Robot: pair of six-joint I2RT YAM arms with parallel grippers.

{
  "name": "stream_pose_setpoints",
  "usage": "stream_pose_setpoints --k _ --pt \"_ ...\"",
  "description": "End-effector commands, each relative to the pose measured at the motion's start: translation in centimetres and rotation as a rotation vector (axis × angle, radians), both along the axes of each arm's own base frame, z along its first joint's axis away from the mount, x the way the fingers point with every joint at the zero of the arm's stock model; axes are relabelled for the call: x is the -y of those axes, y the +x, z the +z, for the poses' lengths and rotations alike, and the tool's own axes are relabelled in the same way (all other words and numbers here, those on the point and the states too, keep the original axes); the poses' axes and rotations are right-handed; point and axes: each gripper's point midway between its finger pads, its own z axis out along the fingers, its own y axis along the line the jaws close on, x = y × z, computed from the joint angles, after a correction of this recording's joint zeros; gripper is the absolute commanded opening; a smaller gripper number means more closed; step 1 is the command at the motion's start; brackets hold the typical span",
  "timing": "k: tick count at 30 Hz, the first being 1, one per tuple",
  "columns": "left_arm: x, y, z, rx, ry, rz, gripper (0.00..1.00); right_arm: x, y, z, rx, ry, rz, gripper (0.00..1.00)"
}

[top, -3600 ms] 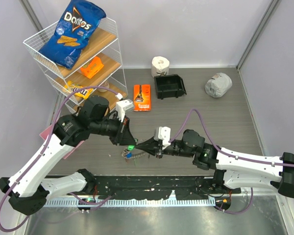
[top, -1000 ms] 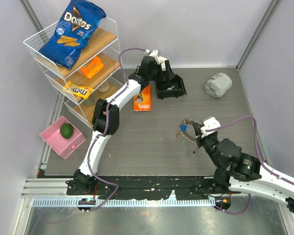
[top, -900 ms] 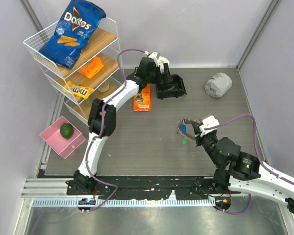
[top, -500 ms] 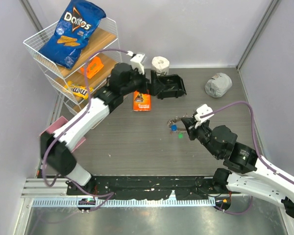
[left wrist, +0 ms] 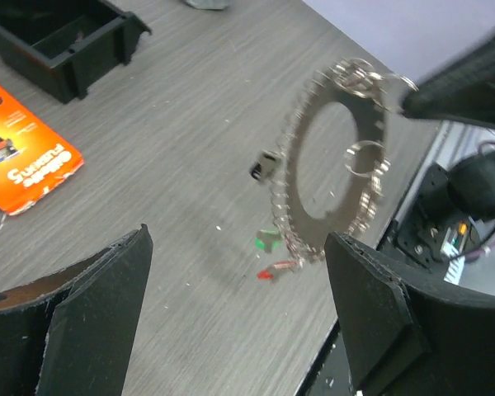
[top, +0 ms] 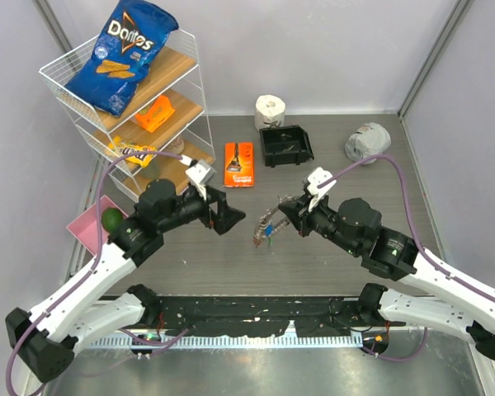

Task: Remove the keys from the keyring
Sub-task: Adjust the keyring.

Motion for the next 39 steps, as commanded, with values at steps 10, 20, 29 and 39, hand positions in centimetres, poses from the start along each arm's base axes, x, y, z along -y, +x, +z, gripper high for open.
stream_pose_setpoints --k 10,20,29,39 --pt "2.7 -4.7 -0.7 0.232 0.039 -0.241 0.80 -2.2 -0.1 6.1 0.036 0.192 0.056 0.05" --pt "4.7 -4.3 -1.6 0.247 0.049 -0.276 0.67 -2.3 -0.3 6.7 0.033 0.203 0.065 0.05" --pt "5.8 -2.6 -2.6 0.233 0.089 -0.255 0.18 -2.1 -0.9 7.0 0.023 0.209 0.087 0.05" --pt "4.9 -3.3 -1.1 0.280 0.075 -0.258 0.00 -1.8 -1.3 5.3 0.007 0.186 0.090 0.05"
